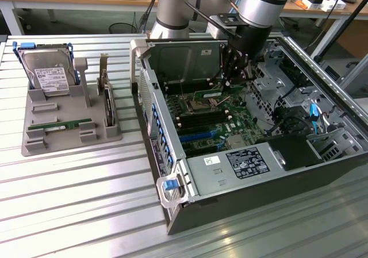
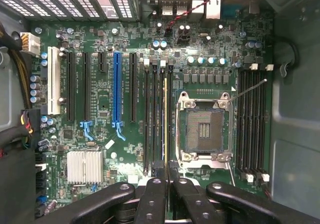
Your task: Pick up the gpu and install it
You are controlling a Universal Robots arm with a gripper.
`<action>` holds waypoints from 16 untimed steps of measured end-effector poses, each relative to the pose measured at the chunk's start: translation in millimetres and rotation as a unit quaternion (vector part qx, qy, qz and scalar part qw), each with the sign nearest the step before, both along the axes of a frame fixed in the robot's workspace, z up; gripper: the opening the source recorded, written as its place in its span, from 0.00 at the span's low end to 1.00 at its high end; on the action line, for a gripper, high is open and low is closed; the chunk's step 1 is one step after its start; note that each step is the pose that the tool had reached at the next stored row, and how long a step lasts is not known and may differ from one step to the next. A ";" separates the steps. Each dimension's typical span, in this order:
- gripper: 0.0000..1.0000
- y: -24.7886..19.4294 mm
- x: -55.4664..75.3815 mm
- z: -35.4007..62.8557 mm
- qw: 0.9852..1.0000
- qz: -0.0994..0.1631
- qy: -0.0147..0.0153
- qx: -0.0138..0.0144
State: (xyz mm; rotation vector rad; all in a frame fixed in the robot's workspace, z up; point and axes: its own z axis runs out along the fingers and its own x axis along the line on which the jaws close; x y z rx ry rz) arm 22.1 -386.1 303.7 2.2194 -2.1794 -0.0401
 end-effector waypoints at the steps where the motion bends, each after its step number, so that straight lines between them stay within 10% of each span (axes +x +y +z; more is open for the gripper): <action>1: 0.12 0.0 0.0 -0.5 1.000 0.000 0.000 0.000; 16: 0.12 0.0 0.0 -3.9 1.000 0.000 0.000 0.000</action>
